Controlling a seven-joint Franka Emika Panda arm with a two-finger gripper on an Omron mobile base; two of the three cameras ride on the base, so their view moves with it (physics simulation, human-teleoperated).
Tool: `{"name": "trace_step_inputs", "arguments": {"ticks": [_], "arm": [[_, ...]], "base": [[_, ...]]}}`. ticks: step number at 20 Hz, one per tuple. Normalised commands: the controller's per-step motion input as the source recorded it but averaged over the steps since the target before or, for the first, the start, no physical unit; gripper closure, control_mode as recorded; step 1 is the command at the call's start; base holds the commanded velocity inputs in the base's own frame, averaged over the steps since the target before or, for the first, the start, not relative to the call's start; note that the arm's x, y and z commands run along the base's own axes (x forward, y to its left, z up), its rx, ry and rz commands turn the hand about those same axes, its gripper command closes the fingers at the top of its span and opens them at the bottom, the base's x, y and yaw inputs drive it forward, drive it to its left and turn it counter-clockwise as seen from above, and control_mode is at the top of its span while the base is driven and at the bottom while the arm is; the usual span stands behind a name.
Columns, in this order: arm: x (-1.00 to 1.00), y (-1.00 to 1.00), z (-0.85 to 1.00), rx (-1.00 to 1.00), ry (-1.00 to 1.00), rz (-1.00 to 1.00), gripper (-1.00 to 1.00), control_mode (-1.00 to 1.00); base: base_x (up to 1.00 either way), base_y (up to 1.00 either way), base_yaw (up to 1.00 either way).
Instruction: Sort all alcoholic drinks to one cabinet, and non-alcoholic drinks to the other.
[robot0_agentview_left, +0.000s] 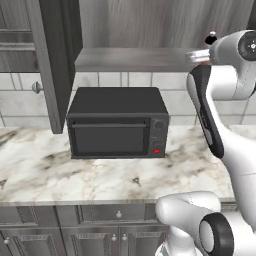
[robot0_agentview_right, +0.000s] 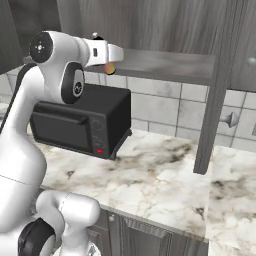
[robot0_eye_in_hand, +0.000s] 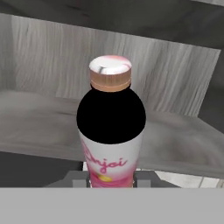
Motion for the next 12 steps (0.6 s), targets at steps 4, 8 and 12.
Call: {"name": "trace_step_inputs", "arguments": {"ticks": [4, 8, 12], "arm": [[0.44, -0.12, 0.0, 0.0, 0.04, -0.01, 1.0, -1.0], [0.44, -0.12, 0.0, 0.0, 0.02, -0.01, 1.0, -1.0], [0.42, -0.12, 0.0, 0.0, 0.01, -0.02, 1.0, -1.0]], "base": [[0.0, 0.0, 0.0], [0.0, 0.0, 0.0], [0.0, 0.0, 0.0]]}}
